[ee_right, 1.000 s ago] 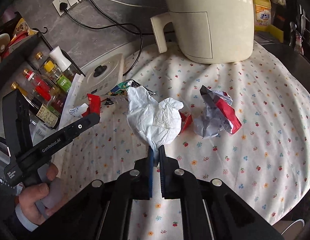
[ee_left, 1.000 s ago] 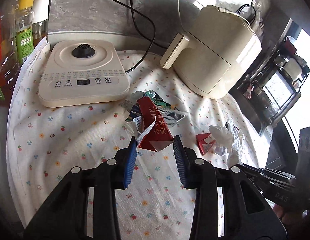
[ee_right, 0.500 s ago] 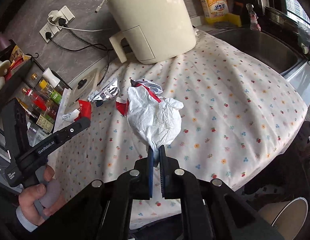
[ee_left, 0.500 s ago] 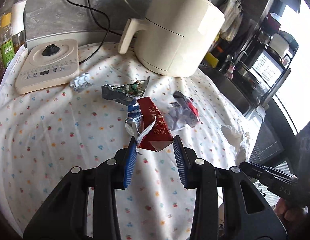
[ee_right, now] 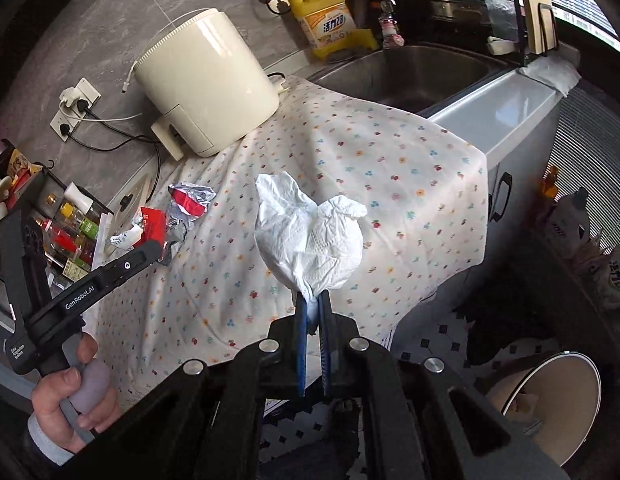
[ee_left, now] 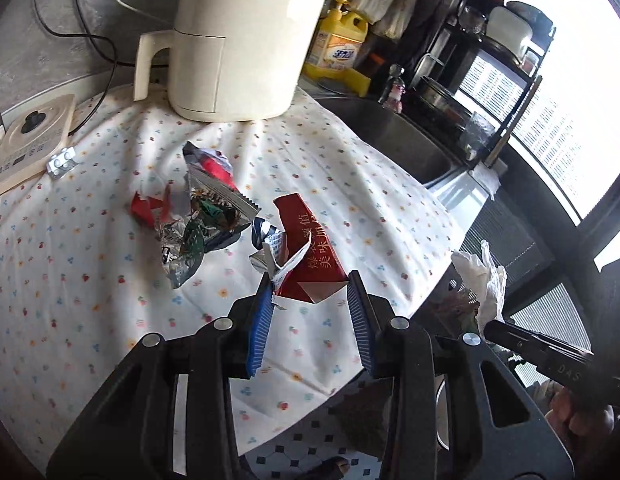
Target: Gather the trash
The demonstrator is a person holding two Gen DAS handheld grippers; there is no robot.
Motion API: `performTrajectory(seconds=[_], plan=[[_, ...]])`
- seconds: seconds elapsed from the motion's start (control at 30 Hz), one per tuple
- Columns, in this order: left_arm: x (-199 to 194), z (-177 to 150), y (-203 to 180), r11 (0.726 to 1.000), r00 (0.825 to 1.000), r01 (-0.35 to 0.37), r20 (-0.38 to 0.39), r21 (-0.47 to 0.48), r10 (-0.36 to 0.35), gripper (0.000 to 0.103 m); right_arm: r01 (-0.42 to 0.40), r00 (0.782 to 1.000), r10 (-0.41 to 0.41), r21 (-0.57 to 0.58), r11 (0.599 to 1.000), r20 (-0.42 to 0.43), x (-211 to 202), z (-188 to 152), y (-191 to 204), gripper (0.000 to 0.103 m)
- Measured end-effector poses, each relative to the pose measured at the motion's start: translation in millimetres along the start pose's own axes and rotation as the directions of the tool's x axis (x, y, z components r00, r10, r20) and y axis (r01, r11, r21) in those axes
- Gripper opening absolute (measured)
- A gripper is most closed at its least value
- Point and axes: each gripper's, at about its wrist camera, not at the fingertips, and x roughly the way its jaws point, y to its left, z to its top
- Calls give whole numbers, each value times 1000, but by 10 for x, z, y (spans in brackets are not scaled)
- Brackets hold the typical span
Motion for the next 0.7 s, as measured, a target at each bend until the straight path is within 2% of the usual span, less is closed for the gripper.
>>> performTrajectory(seconds=[0.13, 0.23, 0.3, 0.5, 0.63, 0.7], plan=[[138, -45, -185, 1000, 1000, 10, -17, 1, -10, 37, 32, 999, -32, 47, 998, 7, -148, -80, -342, 6], [259, -79, -62, 990, 996, 66, -54, -125, -73, 37, 50, 999, -51, 71, 996, 13, -231, -136, -512, 6], [313, -116, -22, 984, 992, 90, -70, -156, -102, 37, 58, 998, -60, 83, 995, 14, -261, -170, -592, 6], [476, -303, -74, 984, 985, 88, -135, -153, -109, 37, 66, 998, -67, 100, 993, 5, -259, -261, -617, 6], [479, -363, -136, 987, 984, 90, -140, -132, -108, 37, 72, 997, -73, 101, 992, 5, -279, -297, -604, 6], [416, -328, -141, 988, 987, 92, -118, -125, -107, 37, 76, 997, -76, 108, 991, 0, -272, -309, -616, 6]])
